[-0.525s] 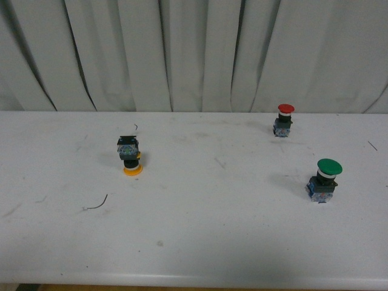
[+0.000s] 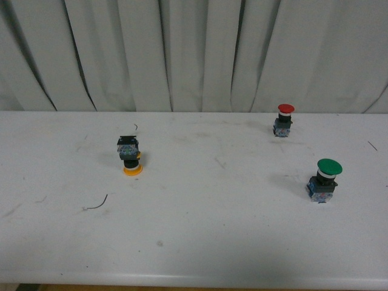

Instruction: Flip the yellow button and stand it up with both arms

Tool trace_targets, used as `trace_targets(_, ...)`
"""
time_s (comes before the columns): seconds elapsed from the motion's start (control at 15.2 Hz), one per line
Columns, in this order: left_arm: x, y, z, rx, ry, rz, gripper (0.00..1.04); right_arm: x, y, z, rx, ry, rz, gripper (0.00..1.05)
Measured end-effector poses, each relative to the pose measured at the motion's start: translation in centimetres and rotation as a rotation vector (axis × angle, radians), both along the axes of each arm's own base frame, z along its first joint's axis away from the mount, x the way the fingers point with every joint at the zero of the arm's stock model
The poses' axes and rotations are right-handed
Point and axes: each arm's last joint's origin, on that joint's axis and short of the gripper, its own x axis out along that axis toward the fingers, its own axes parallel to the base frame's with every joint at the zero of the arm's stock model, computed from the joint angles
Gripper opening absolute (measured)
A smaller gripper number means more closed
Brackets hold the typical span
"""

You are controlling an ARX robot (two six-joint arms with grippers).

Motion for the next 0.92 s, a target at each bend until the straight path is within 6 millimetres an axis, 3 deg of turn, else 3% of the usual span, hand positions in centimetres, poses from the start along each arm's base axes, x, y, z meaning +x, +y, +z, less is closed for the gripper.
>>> trace_targets(0.92,0.0,0.0,0.0,0.0,0.0,0.0,0.98,0.0,0.0,0.0,0.0,0.0,0.0,0.98)
